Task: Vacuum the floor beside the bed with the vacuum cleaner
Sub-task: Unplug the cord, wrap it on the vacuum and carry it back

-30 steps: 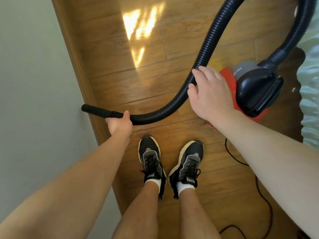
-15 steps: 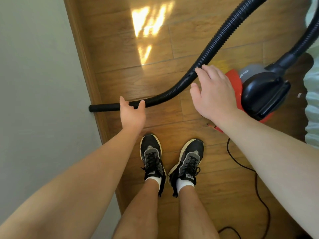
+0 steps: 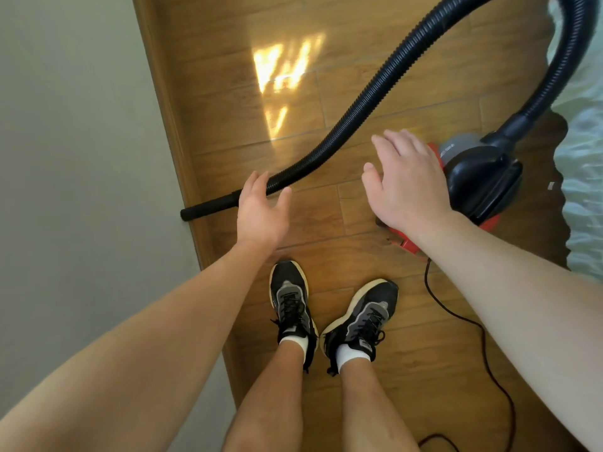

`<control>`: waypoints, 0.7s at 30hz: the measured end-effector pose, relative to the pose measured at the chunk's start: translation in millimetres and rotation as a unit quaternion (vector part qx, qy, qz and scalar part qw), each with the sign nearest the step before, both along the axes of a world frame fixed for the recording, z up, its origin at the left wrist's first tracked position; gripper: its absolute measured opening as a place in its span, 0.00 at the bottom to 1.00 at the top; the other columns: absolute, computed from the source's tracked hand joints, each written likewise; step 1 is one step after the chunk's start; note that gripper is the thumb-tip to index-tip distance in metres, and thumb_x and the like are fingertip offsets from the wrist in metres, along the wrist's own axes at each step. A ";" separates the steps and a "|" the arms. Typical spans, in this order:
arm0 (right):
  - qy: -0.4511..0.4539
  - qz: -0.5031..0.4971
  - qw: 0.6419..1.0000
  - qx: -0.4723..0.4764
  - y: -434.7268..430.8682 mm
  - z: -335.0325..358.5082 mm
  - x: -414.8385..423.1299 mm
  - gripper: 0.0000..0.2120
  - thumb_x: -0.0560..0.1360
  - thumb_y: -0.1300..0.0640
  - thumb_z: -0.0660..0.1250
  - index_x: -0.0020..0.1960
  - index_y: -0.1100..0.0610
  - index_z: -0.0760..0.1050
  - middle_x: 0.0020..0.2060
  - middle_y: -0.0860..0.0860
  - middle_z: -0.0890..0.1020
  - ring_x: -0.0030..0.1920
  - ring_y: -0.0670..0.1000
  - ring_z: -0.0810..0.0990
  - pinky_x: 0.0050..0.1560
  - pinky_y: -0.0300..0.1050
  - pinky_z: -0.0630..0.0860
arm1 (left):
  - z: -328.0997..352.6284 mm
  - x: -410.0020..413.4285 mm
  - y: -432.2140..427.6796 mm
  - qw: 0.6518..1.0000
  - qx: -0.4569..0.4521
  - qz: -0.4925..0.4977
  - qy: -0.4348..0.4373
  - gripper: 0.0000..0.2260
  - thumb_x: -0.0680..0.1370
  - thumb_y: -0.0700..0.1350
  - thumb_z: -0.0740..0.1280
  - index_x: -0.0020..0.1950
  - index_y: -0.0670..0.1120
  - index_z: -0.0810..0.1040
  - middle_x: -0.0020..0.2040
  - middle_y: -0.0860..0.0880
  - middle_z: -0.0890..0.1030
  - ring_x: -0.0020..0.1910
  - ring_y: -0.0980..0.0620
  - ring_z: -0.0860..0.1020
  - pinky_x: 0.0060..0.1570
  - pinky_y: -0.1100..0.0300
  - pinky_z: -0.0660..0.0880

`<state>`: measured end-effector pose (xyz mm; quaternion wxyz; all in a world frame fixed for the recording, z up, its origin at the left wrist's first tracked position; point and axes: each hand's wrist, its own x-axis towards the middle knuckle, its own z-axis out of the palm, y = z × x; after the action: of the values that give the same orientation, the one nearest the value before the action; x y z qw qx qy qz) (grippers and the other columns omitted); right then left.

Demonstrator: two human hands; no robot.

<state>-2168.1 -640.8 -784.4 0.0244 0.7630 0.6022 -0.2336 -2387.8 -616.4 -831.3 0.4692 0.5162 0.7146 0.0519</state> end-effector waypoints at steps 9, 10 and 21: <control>0.000 0.014 1.000 -0.009 0.7 25.1 4.6 0.25 0.84 0.50 0.55 0.78 0.59 0.65 0.76 0.56 0.68 0.78 0.58 0.62 0.79 0.56 0.56 | 44.9 10.4 18.1 0.978 0.106 -0.167 0.067 0.23 0.85 0.48 0.60 0.80 0.48 0.65 0.81 0.49 0.63 0.81 0.51 0.55 0.81 0.49 0.50; 0.000 0.016 1.000 -0.007 1.8 28.2 6.7 0.25 0.84 0.50 0.54 0.78 0.59 0.65 0.76 0.56 0.68 0.78 0.58 0.62 0.79 0.57 0.56 | 49.6 11.3 19.5 0.975 0.112 -0.178 0.073 0.23 0.85 0.48 0.60 0.80 0.48 0.65 0.81 0.49 0.63 0.81 0.50 0.55 0.81 0.49 0.50; -0.012 0.031 0.999 0.007 12.1 89.8 21.4 0.25 0.84 0.51 0.53 0.78 0.59 0.64 0.77 0.56 0.67 0.79 0.58 0.61 0.80 0.56 0.53 | 120.0 23.8 40.2 0.951 0.149 -0.246 0.112 0.23 0.85 0.49 0.56 0.80 0.47 0.64 0.82 0.46 0.61 0.82 0.47 0.55 0.81 0.50 0.49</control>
<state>-2146.7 -628.7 -694.6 0.0336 0.7468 0.6269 -0.2195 -2364.0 -576.3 -711.2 0.3024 0.7426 0.5973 -0.0175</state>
